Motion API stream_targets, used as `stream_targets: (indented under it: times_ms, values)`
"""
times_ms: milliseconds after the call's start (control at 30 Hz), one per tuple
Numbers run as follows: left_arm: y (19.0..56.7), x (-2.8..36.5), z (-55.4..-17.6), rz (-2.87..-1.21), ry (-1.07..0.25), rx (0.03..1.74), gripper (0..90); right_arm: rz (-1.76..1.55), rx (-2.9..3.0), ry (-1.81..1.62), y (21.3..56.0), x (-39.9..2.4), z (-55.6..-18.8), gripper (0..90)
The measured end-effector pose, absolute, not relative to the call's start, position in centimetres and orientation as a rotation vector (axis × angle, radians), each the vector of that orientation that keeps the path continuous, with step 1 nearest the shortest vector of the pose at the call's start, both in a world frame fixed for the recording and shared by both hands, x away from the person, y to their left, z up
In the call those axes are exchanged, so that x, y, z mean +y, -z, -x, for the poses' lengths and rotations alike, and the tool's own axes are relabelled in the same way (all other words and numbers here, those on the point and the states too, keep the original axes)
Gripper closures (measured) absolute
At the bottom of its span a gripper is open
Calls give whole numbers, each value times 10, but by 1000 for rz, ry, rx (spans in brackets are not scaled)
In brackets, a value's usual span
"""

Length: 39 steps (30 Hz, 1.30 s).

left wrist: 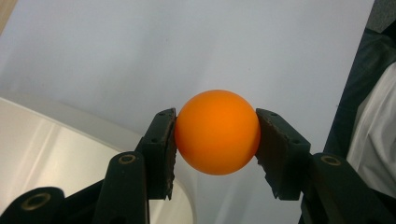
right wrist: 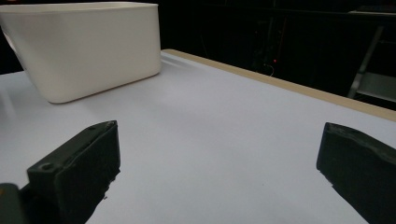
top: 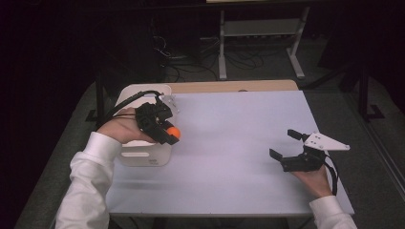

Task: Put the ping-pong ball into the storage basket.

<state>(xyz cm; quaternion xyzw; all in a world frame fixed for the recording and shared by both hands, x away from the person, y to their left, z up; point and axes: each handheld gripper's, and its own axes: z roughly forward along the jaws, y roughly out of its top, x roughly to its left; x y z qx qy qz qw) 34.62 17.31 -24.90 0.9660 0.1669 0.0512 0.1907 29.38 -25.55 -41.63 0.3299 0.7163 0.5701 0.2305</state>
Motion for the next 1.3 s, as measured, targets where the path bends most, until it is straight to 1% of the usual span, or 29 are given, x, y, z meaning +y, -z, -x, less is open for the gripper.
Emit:
stream_targets:
  times_ms: [867, 1300]
  values:
    - [228, 194, -353, -2734, -187, 529, 506, -904, 1972, -1563, 417, -256, -295, 0]
    - [225, 204, -358, -2737, -192, 554, 506, -897, 1977, -1557, 417, -255, -295, 0]
